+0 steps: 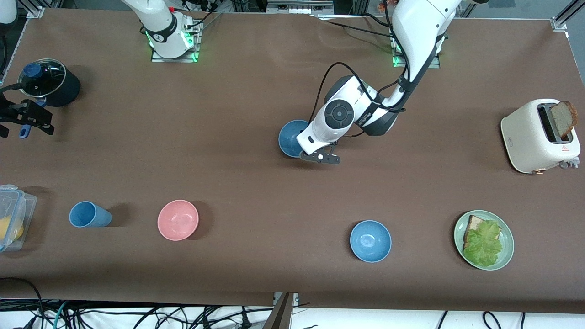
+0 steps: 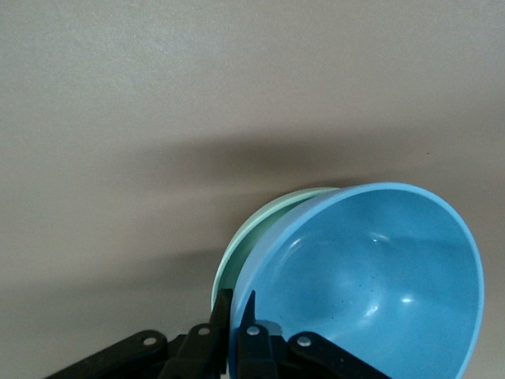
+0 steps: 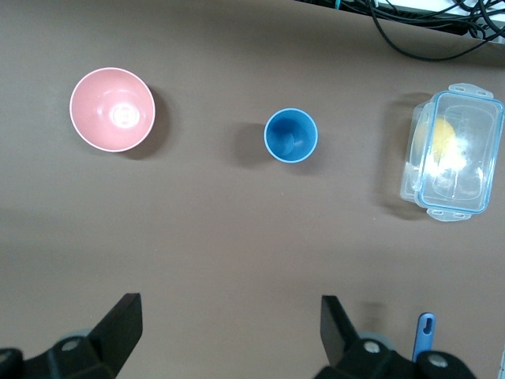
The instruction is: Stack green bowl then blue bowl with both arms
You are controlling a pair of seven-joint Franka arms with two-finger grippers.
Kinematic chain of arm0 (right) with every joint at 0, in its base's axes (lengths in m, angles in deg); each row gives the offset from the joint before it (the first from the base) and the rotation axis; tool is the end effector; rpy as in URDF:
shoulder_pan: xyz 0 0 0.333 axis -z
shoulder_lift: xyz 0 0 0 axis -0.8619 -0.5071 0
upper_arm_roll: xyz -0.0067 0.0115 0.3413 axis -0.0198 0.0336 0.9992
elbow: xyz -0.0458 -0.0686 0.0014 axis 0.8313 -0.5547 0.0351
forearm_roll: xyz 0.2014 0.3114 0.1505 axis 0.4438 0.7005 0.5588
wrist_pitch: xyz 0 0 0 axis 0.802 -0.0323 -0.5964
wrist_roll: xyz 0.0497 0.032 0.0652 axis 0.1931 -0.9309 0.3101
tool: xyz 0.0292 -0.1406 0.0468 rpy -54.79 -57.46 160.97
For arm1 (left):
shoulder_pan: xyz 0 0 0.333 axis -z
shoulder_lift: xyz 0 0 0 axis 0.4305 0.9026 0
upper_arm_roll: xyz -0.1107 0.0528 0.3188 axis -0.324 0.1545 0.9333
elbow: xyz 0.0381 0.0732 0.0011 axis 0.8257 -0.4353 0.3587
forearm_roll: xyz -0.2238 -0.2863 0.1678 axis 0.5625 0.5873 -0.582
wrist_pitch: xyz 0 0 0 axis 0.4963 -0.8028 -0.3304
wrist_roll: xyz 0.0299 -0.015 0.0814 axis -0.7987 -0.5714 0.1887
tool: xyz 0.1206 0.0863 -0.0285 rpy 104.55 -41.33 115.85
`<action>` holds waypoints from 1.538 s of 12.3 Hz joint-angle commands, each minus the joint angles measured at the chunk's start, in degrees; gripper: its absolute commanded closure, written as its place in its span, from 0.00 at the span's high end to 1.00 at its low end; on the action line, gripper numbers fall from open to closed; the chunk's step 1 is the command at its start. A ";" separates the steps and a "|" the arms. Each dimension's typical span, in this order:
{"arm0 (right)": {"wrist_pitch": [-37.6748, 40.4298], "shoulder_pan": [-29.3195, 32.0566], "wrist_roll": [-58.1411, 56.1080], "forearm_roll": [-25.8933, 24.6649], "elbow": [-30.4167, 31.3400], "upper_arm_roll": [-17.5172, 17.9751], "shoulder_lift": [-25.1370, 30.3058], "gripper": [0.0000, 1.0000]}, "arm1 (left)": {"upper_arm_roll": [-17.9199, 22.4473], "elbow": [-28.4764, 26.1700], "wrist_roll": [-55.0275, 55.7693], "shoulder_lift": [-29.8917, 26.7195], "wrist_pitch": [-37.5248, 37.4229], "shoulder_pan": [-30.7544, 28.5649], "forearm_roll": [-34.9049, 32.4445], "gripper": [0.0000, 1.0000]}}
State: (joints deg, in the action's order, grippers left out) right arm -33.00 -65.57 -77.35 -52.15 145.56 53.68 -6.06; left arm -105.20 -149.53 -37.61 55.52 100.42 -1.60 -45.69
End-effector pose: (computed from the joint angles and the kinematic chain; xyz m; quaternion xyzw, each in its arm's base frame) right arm 0.6014 -0.0526 0.5799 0.9962 0.0609 0.0429 0.0446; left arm 0.5144 -0.4392 0.2159 0.9909 -0.0531 -0.1034 0.0682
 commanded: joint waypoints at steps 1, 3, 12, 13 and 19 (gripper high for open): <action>1.41 0.24 -0.19 -0.22 -1.94 0.24 -0.65 1.00 | 0.38 -0.03 0.79 -0.99 -0.04 0.45 -1.30 1.00; 1.41 0.24 -0.19 -0.22 -1.85 0.24 -0.65 1.00 | 0.38 -0.03 0.88 -1.78 -0.83 0.45 -1.30 1.00; 1.41 0.33 -0.19 -0.13 -1.85 0.32 -0.65 1.00 | 0.74 7.24 -4.19 -11.62 -19.70 -9.81 -1.30 1.00; 1.41 0.33 -0.19 0.05 -1.85 0.24 -0.65 1.00 | 0.74 9.79 -7.09 -12.15 -22.52 -12.27 -1.30 1.00; 1.41 0.33 -0.19 0.05 -1.85 0.24 -0.65 1.00 | 0.39 19.39 -13.86 -16.45 -32.65 -27.13 -1.30 1.00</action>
State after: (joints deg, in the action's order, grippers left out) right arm -32.95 -65.56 -77.35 -52.14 145.51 53.68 -6.12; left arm -103.68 -132.06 -47.94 40.65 69.92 -24.75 -45.79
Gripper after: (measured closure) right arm 0.000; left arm 0.000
